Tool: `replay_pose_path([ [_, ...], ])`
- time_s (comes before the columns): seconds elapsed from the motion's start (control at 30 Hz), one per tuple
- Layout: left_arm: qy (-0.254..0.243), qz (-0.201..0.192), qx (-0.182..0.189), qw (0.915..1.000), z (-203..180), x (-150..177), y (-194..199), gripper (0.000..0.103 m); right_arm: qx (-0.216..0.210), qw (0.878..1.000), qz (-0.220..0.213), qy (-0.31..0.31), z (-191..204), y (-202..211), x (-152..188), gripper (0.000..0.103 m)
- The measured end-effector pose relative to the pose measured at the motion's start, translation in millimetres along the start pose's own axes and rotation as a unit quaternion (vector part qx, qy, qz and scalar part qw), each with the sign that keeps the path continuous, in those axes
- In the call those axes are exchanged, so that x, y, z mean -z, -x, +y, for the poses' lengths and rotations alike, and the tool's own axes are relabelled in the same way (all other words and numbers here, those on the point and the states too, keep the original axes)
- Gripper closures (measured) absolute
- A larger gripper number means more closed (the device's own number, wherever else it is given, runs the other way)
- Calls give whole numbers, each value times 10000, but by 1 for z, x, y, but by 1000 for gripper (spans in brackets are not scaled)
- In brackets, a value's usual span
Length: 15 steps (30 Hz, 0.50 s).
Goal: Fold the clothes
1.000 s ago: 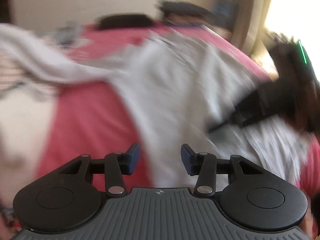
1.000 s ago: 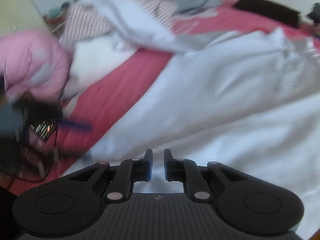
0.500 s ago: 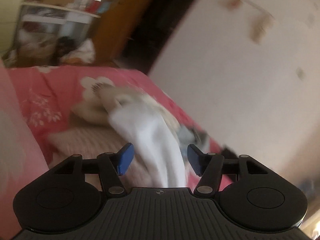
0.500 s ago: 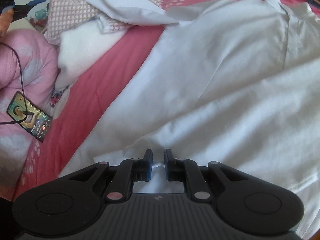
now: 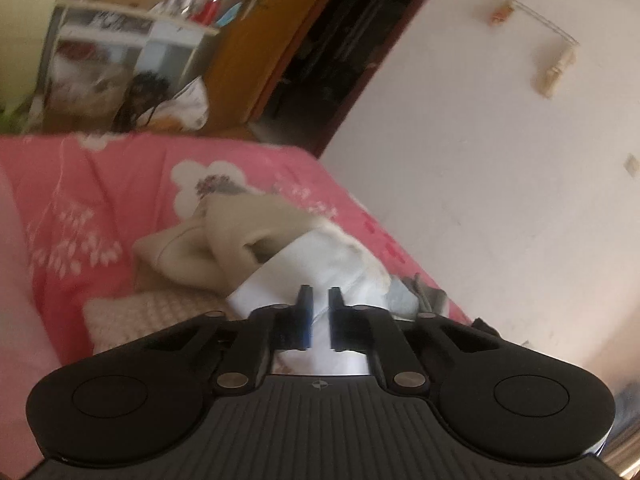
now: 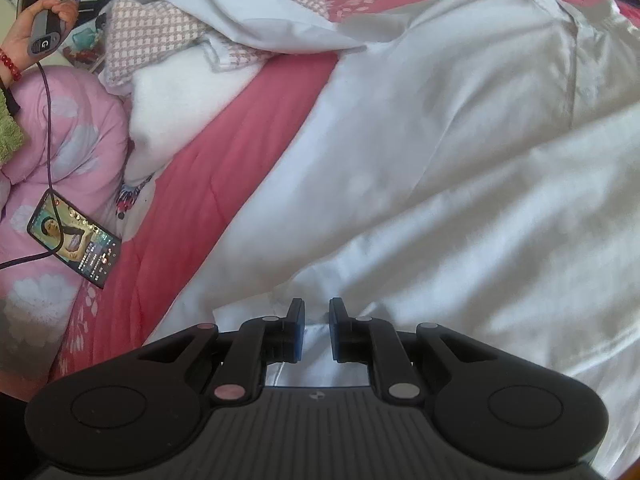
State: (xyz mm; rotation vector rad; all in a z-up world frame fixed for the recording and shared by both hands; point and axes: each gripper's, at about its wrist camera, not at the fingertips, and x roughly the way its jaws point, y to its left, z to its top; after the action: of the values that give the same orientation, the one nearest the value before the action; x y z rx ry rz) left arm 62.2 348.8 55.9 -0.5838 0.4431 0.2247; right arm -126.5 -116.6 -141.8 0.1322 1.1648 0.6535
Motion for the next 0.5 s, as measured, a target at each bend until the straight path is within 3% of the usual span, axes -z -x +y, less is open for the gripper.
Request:
replay_pose_path([
  [0.27, -810, -560, 395, 9944, -35, -5, 19, 103, -49, 9991, -38, -414, -12, 6, 4, 89],
  [0.4, -1216, -805, 1009, 9842, -67, 2, 48, 103, -53, 9984, -111, -544, -16, 11, 5, 89],
  [0.5, -1563, -872, 1722, 9687, -97, 15, 76, 103, -32, 9976, -172, -672, -20, 15, 5, 89],
])
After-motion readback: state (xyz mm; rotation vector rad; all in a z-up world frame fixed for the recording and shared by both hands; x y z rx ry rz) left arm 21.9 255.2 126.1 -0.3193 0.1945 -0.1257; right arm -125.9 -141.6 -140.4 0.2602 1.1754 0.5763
